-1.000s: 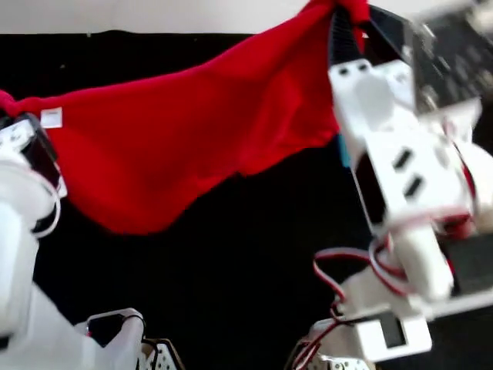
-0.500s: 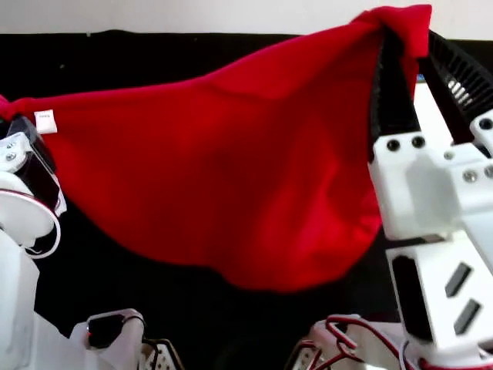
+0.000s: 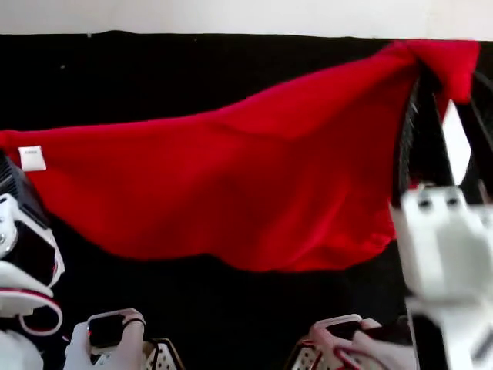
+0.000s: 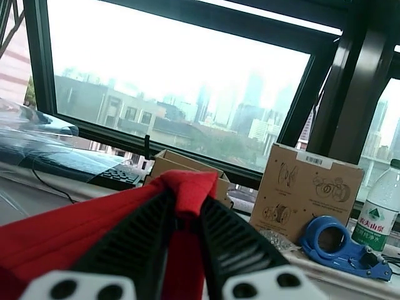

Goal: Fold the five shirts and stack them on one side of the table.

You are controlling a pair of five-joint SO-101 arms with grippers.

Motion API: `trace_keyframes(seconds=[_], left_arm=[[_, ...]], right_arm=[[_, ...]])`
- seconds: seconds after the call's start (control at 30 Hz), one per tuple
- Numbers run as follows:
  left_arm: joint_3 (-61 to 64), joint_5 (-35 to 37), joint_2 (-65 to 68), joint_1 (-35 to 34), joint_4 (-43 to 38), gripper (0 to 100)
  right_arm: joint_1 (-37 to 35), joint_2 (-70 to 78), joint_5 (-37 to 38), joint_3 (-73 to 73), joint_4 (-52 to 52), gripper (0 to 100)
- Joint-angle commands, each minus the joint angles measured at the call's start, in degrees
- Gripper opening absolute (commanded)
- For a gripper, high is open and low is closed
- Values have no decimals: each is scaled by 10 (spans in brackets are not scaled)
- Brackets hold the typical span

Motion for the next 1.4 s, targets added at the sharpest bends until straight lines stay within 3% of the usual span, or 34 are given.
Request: trace_keyframes(seconds=[0.0,0.23,0.4,0.73,1.07,1.37], left_arm=[[62,-7,11,3,-9,8],[211,-7,109,3,-112,8],[188,-7,245,-7,-185,8],[-102,-32,444,-29,-87,8],[-110,-35,581,-29,-85,8],[-113,-35,691,-31,-121,8]], right_arm=[[10,57,8,-7,-31,5],[7,218,4,-7,-36,5],[7,364,5,-11,-109,5],[7,422,5,-1,-156,5],[2,522,5,58,-159,5],[-9,681,5,53,-262,5]])
